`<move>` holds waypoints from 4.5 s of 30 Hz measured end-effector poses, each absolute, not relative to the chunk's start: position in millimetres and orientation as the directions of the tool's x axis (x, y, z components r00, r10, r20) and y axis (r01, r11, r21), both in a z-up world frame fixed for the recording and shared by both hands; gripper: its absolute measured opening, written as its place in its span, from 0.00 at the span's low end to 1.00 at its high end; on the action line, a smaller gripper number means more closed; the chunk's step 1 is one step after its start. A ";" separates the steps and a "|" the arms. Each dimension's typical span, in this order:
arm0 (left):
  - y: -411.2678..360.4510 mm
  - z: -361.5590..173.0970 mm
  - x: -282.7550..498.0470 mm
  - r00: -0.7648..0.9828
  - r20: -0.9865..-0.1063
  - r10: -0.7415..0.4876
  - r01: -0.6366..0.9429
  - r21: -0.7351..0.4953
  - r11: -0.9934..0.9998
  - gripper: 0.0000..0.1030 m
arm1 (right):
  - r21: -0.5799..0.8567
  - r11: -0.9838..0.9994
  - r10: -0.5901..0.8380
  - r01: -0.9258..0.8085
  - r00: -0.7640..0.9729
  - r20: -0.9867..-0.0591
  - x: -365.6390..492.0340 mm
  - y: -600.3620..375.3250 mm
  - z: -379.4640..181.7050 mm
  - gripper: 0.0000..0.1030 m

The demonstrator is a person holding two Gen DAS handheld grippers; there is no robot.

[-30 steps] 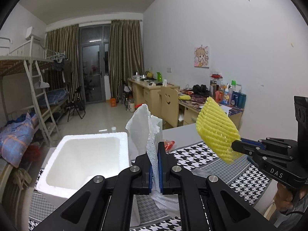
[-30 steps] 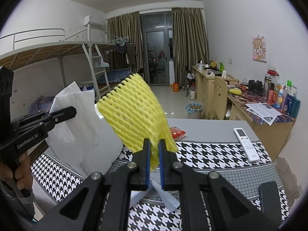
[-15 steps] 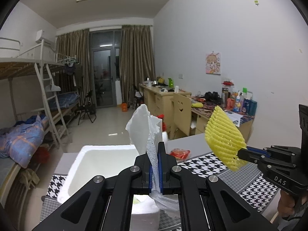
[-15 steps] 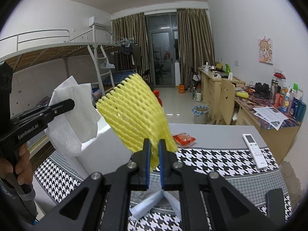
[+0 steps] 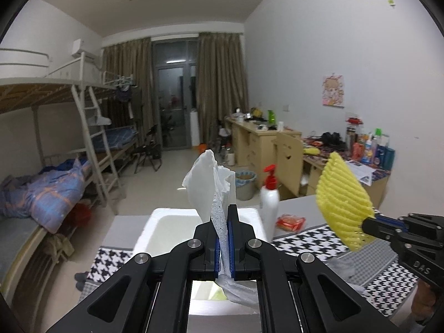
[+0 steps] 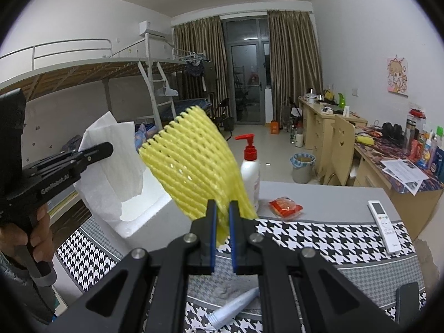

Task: Organize soft objects
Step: 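Lower the white mask into the foam box and open the left gripper, then lower the yellow net sleeve into the foam box and open the right gripper, then withdraw both grippers from the foam box back over the table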

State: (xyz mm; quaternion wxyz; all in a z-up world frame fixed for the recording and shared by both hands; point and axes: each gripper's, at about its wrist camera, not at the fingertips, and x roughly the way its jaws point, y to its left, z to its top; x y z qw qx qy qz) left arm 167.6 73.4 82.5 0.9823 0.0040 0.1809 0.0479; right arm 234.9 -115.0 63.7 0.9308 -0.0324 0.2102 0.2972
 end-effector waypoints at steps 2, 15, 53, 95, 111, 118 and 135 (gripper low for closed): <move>77.8 79.0 170.0 0.923 -0.369 0.107 -0.106 0.023 0.994 0.05 | 0.062 0.815 0.546 -0.576 0.728 -0.415 235.1 -110.1 63.5 0.10; 104.8 57.3 189.7 0.882 -0.458 0.107 -0.121 -0.001 0.993 0.44 | 0.041 0.815 0.535 -0.578 0.724 -0.436 239.4 -96.9 58.7 0.10; 150.5 67.1 132.2 0.907 -0.347 0.238 -0.258 -0.012 0.966 0.99 | 0.027 0.767 0.584 -0.641 0.680 -0.443 237.8 -30.7 67.8 0.10; 192.5 54.1 119.8 0.900 -0.360 0.247 -0.291 -0.074 0.954 0.99 | 0.092 0.744 0.597 -0.662 0.597 -0.535 263.6 14.6 49.5 0.57; 169.0 62.6 115.2 0.919 -0.337 0.206 -0.239 -0.060 0.969 0.99 | 0.086 0.785 0.575 -0.614 0.670 -0.469 245.0 -20.5 66.6 0.75; 162.2 67.5 114.1 0.920 -0.336 0.202 -0.232 -0.051 0.971 0.99 | 0.075 0.793 0.569 -0.605 0.691 -0.446 236.8 -27.8 68.4 0.77; 111.6 74.4 109.6 0.942 -0.306 0.139 -0.157 -0.035 0.987 0.99 | 0.091 0.818 0.554 -0.567 0.737 -0.388 220.7 -86.1 72.0 0.83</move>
